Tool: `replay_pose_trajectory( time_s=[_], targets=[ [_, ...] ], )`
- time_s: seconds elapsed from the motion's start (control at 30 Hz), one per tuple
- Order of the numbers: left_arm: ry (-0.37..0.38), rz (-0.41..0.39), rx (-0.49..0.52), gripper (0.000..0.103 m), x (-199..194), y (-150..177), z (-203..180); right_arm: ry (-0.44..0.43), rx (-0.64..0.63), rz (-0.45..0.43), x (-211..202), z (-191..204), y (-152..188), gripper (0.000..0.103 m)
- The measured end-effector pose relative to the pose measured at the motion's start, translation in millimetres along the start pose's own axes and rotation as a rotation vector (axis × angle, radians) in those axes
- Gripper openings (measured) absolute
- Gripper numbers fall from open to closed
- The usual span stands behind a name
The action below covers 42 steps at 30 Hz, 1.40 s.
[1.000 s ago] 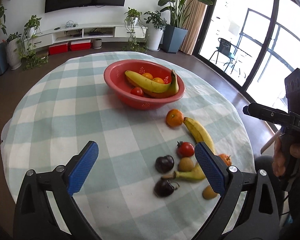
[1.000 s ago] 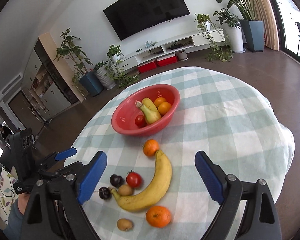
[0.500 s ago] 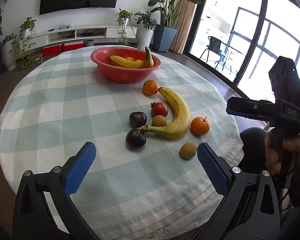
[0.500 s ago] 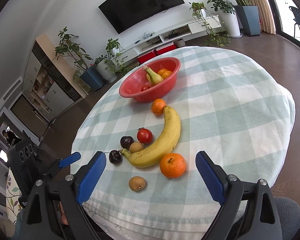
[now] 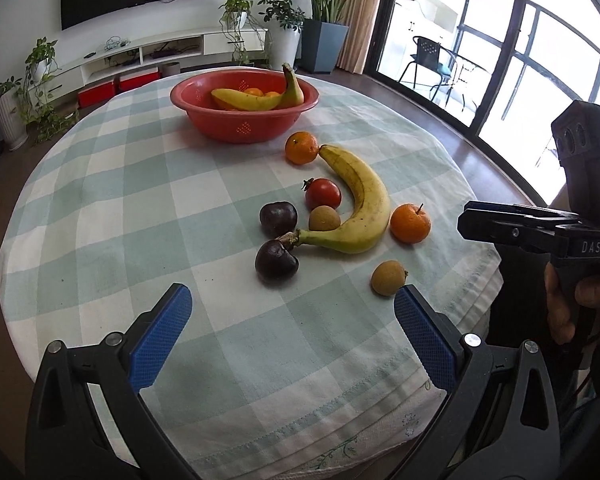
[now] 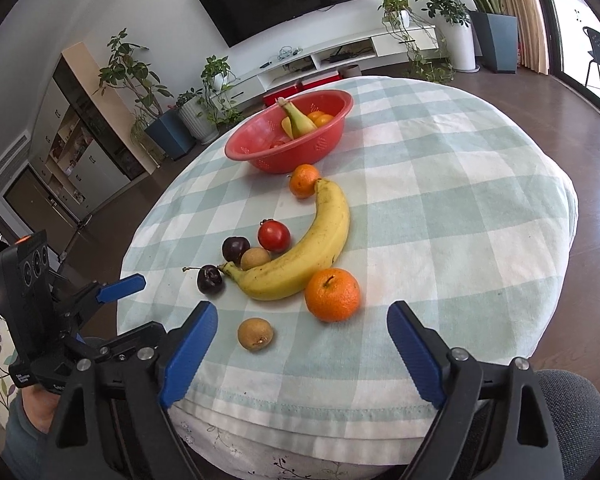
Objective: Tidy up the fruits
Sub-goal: 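Move the left gripper toward the dark plum beside the banana stem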
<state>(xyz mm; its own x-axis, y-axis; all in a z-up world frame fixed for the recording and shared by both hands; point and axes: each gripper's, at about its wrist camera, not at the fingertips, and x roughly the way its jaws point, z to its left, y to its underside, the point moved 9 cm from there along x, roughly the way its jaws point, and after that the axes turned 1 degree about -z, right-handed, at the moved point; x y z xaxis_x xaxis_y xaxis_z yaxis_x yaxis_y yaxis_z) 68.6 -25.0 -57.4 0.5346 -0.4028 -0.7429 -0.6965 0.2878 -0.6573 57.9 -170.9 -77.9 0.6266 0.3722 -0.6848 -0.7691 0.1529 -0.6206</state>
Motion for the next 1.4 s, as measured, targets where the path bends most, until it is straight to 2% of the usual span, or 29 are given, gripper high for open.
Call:
replay_pose_trajectory(
  time_s=[0.4,0.53,0.63,0.87,0.93,1.17,1.3,1.4],
  targets=[
    [0.029,0.089,0.112,0.102,18.4,0.9,3.7,0.005,-0.003,0.017,3.6,-0.4,3.3,0.088],
    [0.046,0.113,0.14,0.091,23.8,-0.8,5.6,0.006,-0.005,0.02,4.4,0.1,4.5,0.088],
    [0.073,0.133,0.158,0.086,29.3,-2.9,3.4,0.009,-0.007,0.022,4.9,-0.5,5.0,0.088],
    [0.084,0.176,0.188,0.076,43.9,-4.0,6.9,0.011,-0.01,0.023,5.7,-0.8,5.1,0.088],
    [0.089,0.192,0.205,0.07,47.6,-3.0,6.3,0.011,-0.011,0.024,6.7,-0.8,4.9,0.087],
    [0.1,0.216,0.215,0.065,56.9,-3.8,11.0,0.01,-0.009,0.027,7.4,-0.5,5.2,0.087],
    [0.109,0.229,0.215,0.056,61.0,-4.6,12.2,0.01,-0.012,0.03,8.3,-0.3,6.1,0.087],
    [0.109,0.234,0.227,0.056,63.1,-5.8,11.7,0.01,-0.012,0.03,8.5,-0.2,6.4,0.087]
  ],
)
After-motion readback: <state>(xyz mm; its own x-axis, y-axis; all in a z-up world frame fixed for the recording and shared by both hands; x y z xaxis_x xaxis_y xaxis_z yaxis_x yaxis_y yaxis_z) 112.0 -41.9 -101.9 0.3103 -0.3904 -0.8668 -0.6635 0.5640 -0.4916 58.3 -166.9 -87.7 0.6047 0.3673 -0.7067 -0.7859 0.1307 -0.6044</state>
